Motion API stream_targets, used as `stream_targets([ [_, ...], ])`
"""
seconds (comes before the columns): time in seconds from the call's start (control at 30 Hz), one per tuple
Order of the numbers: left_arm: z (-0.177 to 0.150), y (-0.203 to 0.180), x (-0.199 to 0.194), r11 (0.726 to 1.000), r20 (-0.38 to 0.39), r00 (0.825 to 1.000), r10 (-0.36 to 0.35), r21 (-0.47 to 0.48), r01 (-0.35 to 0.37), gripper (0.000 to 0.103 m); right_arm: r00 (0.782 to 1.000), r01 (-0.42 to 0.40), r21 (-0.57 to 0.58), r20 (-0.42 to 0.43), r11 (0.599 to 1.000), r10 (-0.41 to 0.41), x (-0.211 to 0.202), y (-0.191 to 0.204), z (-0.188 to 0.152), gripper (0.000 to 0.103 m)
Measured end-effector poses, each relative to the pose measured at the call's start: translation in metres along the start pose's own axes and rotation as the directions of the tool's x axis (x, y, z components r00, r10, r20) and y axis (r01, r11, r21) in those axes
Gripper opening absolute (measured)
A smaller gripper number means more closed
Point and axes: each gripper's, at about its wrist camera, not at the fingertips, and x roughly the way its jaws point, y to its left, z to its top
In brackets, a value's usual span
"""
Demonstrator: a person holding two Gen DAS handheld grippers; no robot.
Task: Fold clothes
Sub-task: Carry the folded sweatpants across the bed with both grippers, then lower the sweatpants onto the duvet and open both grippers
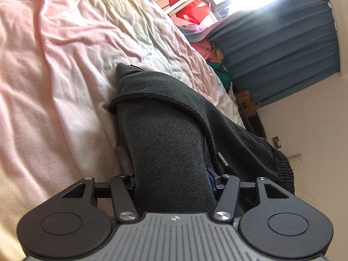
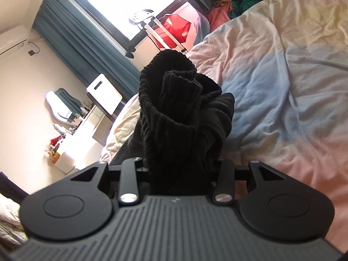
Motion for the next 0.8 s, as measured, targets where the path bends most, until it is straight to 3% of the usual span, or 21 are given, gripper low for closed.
stream_targets([
  [0.17, 0.006, -0.05, 0.0, 1.0, -0.015, 1.0, -0.008, 0.012, 0.009, 0.053, 0.997, -0.062, 0.073, 0.053, 0.995, 0.059, -0.028, -0.005, 0.032, 0.041],
  [0.3, 0.015, -0.114, 0.037, 0.998, -0.036, 0.999, -0.025, 0.055, 0.027, 0.053, 0.99, -0.056, 0.114, 0.132, 0.992, 0.041, -0.056, -0.028, 0.078, 0.041],
  [0.47, 0.023, -0.206, 0.143, 0.988, -0.092, 0.99, -0.107, 0.104, 0.116, 0.053, 0.97, 0.012, 0.14, 0.238, 0.99, -0.045, -0.09, -0.08, 0.165, 0.041],
  [0.63, 0.018, -0.288, 0.276, 0.976, -0.139, 0.976, -0.169, 0.111, 0.185, 0.053, 0.932, 0.11, 0.196, 0.32, 0.974, -0.17, -0.11, -0.15, 0.254, 0.041],
  [0.73, 0.005, -0.318, 0.346, 0.97, -0.158, 0.97, -0.185, 0.13, 0.206, 0.053, 0.912, 0.157, 0.249, 0.335, 0.956, -0.237, -0.111, -0.198, 0.288, 0.04],
  [0.8, -0.008, -0.322, 0.388, 0.969, -0.182, 0.968, -0.173, 0.146, 0.2, 0.054, 0.906, 0.146, 0.327, 0.334, 0.934, -0.259, -0.107, -0.233, 0.295, 0.04],
])
